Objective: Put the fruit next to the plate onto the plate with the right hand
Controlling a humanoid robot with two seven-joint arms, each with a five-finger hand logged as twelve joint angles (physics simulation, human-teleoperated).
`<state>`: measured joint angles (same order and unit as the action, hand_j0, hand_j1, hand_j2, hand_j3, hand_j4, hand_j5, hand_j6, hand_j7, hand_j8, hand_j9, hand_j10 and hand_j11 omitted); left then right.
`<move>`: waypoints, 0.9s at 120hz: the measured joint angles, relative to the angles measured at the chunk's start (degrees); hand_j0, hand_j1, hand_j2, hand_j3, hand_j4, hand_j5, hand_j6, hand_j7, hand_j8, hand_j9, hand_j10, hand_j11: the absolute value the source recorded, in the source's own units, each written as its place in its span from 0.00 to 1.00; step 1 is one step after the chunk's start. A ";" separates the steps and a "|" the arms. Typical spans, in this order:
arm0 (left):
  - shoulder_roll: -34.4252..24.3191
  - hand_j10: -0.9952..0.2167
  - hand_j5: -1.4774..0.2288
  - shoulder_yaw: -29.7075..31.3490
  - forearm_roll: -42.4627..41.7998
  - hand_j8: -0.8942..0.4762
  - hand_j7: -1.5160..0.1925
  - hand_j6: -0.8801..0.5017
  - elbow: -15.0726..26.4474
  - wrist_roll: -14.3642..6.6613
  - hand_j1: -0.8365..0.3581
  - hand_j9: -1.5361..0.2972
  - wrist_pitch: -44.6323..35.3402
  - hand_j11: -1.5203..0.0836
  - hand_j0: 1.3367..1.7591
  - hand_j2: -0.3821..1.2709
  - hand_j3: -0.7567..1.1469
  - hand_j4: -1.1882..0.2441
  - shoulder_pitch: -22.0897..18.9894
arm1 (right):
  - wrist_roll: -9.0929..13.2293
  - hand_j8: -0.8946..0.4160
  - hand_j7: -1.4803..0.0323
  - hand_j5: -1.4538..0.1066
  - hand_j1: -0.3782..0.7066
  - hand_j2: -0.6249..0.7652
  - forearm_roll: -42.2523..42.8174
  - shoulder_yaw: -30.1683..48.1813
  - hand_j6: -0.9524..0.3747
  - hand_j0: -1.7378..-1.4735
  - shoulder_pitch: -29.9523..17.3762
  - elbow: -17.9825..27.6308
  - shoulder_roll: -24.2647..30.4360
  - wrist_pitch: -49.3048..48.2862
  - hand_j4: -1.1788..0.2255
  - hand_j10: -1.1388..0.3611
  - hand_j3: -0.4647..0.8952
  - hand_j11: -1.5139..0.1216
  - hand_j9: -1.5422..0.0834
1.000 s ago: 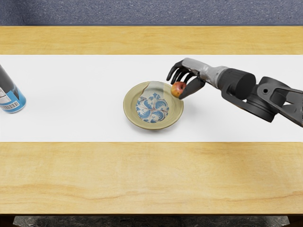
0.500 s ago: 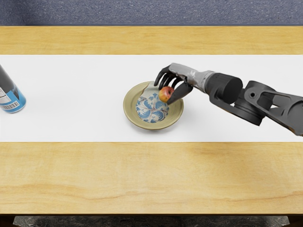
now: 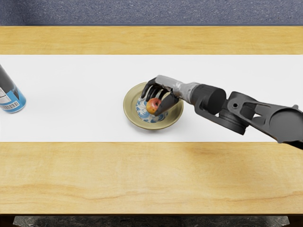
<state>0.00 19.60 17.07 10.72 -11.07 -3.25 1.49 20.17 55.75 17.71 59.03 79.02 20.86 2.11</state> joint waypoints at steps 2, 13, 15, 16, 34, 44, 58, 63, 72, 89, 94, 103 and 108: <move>0.00 0.62 0.68 0.00 0.00 0.48 0.70 0.46 0.00 0.00 0.75 0.67 0.00 0.75 0.76 0.26 0.40 0.66 0.00 | 0.01 0.34 0.46 0.41 0.60 0.60 0.01 -0.05 0.26 0.30 -0.01 -0.01 -0.06 0.01 0.42 0.39 0.34 0.44 0.46; 0.00 0.62 0.68 0.00 -0.01 0.48 0.70 0.46 0.00 0.00 0.75 0.67 0.00 0.75 0.76 0.26 0.40 0.66 0.00 | 0.02 0.34 0.46 0.42 0.59 0.59 0.04 -0.31 0.27 0.30 -0.06 -0.05 -0.25 0.03 0.42 0.39 0.34 0.45 0.47; 0.00 0.62 0.68 0.00 0.00 0.48 0.70 0.46 0.00 0.00 0.75 0.67 0.00 0.75 0.76 0.26 0.40 0.66 0.00 | 0.02 0.34 0.46 0.42 0.59 0.58 0.06 -0.39 0.27 0.30 -0.06 -0.06 -0.27 0.05 0.42 0.39 0.34 0.45 0.47; 0.00 0.62 0.68 0.00 0.00 0.48 0.70 0.46 0.00 0.00 0.75 0.67 0.00 0.75 0.76 0.26 0.40 0.66 0.00 | 0.03 0.34 0.47 0.42 0.59 0.58 0.06 -0.43 0.27 0.30 -0.06 -0.06 -0.28 0.06 0.42 0.39 0.34 0.45 0.47; 0.00 0.62 0.68 0.00 0.00 0.48 0.70 0.46 0.00 0.00 0.75 0.67 0.00 0.75 0.76 0.26 0.40 0.66 0.00 | 0.44 0.38 0.58 0.54 0.49 0.50 0.15 -0.70 0.37 0.30 -0.08 -0.08 -0.52 1.30 0.51 0.46 0.34 0.56 0.58; 0.00 0.62 0.68 0.00 -0.01 0.48 0.70 0.46 0.00 0.00 0.75 0.67 0.00 0.75 0.76 0.26 0.40 0.66 0.00 | 0.66 0.44 0.67 0.63 0.39 0.48 0.16 -0.70 0.45 0.30 -0.07 -0.03 -0.71 2.24 0.58 0.53 0.34 0.64 0.66; 0.00 0.62 0.68 0.00 0.00 0.48 0.70 0.46 0.00 0.00 0.75 0.67 0.00 0.75 0.76 0.26 0.40 0.66 0.00 | 0.77 0.50 0.75 0.71 0.30 0.46 0.15 -0.57 0.52 0.30 0.08 0.06 -0.64 2.74 0.65 0.59 0.34 0.71 0.74; 0.00 0.62 0.68 0.00 0.00 0.48 0.70 0.46 0.00 0.00 0.75 0.67 0.00 0.75 0.76 0.26 0.40 0.66 0.00 | 0.79 0.51 0.77 0.73 0.28 0.45 0.06 -0.28 0.53 0.30 0.15 0.09 -0.30 2.80 0.67 0.60 0.34 0.73 0.76; 0.00 0.62 0.68 0.00 -0.01 0.48 0.70 0.46 0.00 0.00 0.75 0.67 0.00 0.75 0.76 0.26 0.40 0.66 0.00 | 0.75 0.55 0.82 0.77 0.22 0.45 -0.49 0.77 0.58 0.30 0.15 0.12 0.97 2.69 0.71 0.64 0.34 0.78 0.80; 0.00 0.62 0.68 0.00 -0.01 0.48 0.70 0.46 0.00 0.00 0.75 0.67 0.00 0.75 0.76 0.26 0.40 0.66 0.00 | 0.31 0.60 0.88 0.83 0.15 0.45 -5.82 3.83 0.63 0.30 0.05 0.81 5.37 -1.37 0.76 0.68 0.34 0.83 0.86; 0.00 0.62 0.68 0.00 -0.01 0.48 0.70 0.46 0.00 0.00 0.75 0.67 0.00 0.75 0.76 0.26 0.40 0.66 0.00 | 0.20 0.61 0.89 0.85 0.14 0.45 -8.48 5.26 0.64 0.30 0.01 0.95 7.14 -4.41 0.77 0.69 0.34 0.84 0.87; 0.00 0.62 0.68 -0.04 0.00 0.48 0.70 0.46 0.11 0.01 0.75 0.67 0.00 0.75 0.76 0.26 0.40 0.66 0.17 | 0.07 0.62 0.91 0.86 0.12 0.45 -14.10 8.13 0.65 0.30 -0.03 1.06 10.79 -11.36 0.78 0.70 0.34 0.86 0.88; 0.00 0.62 0.68 -0.04 0.00 0.48 0.70 0.46 0.14 0.01 0.75 0.67 0.00 0.75 0.76 0.26 0.40 0.66 0.14 | 0.03 0.62 0.91 0.87 0.11 0.45 -17.09 9.63 0.66 0.30 -0.04 1.01 12.83 -15.26 0.78 0.71 0.34 0.86 0.89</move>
<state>0.00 19.56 17.07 10.86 -11.07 -3.25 1.63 20.21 38.66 27.34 58.99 80.03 33.69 -13.15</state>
